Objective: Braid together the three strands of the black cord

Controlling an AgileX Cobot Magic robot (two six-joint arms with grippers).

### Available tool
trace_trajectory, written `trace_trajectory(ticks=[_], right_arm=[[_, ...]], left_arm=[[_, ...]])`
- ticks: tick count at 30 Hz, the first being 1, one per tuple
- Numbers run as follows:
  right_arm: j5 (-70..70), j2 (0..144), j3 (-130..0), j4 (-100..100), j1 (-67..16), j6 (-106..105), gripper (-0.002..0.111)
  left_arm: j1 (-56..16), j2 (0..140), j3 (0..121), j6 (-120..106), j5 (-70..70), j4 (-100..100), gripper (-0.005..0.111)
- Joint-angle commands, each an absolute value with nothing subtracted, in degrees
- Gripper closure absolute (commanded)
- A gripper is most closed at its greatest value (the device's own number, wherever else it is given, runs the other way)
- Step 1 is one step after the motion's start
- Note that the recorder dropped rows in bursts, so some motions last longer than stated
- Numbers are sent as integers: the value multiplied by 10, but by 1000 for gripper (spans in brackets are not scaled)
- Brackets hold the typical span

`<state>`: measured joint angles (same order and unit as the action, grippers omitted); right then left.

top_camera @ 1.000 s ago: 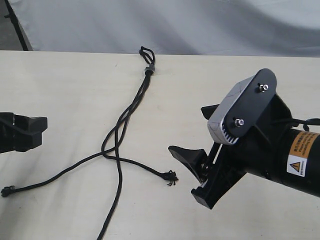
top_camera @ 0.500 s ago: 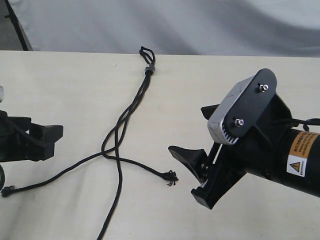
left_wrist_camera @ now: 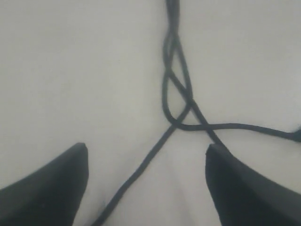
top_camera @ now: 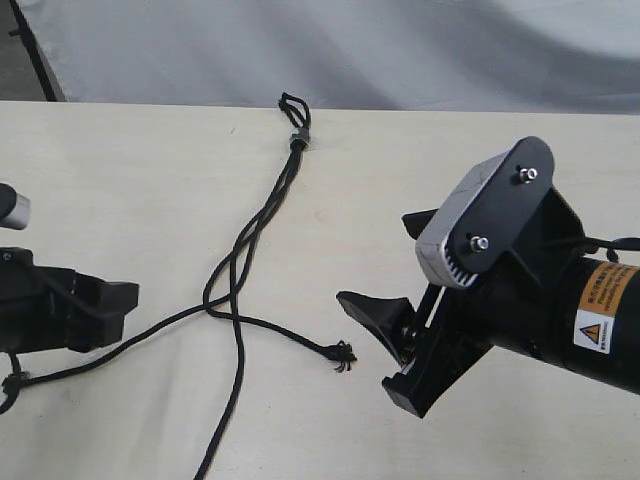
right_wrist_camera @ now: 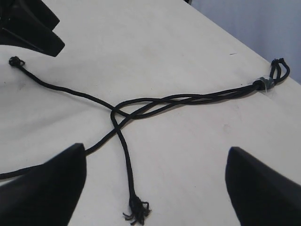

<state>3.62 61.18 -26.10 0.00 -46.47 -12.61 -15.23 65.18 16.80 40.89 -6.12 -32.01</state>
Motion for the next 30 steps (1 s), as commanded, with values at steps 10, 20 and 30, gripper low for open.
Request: trace_trajectory(ticks=[10,20,30], right_arm=[[24,608,-259,0,-461,-123,32],[24,608,-259,0,-461,-125,32],[-9,608,-259,0,-461,-125,32]], left_arm=[[-220,648,221,385,138,-317,40],[-220,678,263,211,220,-63,40],[-332,833,297,-6,166,159,40]])
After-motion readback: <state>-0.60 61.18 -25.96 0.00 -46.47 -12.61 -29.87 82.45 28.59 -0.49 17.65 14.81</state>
